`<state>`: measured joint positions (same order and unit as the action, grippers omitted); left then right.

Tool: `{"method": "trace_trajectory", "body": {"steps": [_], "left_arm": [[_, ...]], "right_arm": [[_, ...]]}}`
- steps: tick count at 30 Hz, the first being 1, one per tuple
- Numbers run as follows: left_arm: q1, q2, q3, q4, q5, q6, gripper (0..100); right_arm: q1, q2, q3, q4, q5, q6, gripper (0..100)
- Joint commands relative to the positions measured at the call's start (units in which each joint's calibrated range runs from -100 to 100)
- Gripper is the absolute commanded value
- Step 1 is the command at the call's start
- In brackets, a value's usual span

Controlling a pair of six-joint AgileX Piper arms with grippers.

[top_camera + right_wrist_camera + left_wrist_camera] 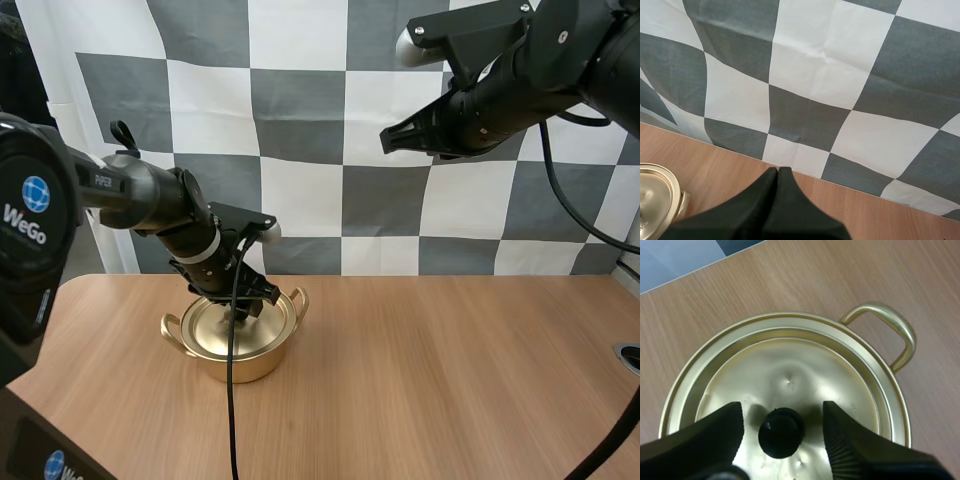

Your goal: Open the pot, put the car inside, and close it

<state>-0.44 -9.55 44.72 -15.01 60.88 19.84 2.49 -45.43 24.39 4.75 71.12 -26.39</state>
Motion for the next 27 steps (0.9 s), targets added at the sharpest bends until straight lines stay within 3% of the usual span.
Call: {"method": "trace_trajectory", "body": {"steps": [1, 6, 16, 17, 18, 20, 22, 23, 27], "left_arm": [[0.06, -0.4, -0.2, -0.1, 0.8, 0.0, 87], [0.06, -5.5, -2.1, -0.1, 4.1, 0.0, 87], [0.06, -28.4, -10.7, -0.9, 10.6, -0.3, 83], [0.06, -31.8, -11.7, -0.9, 10.6, -0.3, 78], [0.06, -36.8, -13.1, -0.9, 10.6, -0.3, 61], [0.06, -41.0, -14.3, -0.9, 10.6, -0.3, 40], [0.06, -46.1, -14.9, -0.9, 10.6, -0.3, 9], [0.06, -48.2, -15.0, -0.9, 10.1, -0.3, 0], [0.06, -57.7, -14.9, -1.2, 7.0, -0.3, 0]], "right_arm": [[0.0, 0.0, -0.1, 0.0, 0.1, 0.0, 0], [0.0, -0.2, -0.1, 0.0, -0.1, 0.0, 0], [0.0, -4.6, -0.1, 0.0, -1.0, 0.0, 0], [0.0, -5.5, -0.1, 0.0, -1.4, 0.0, 0], [0.0, -8.4, -0.1, 0.0, -2.6, 0.0, 0], [0.0, -11.0, -0.1, 0.1, -3.2, 0.0, 0], [0.0, -14.1, 0.1, 0.6, -4.0, 0.0, 0], [0.0, -15.4, 0.6, 0.7, -4.5, 0.0, 0], [0.0, -22.5, 6.1, 0.9, -9.5, 0.0, 0]]}}
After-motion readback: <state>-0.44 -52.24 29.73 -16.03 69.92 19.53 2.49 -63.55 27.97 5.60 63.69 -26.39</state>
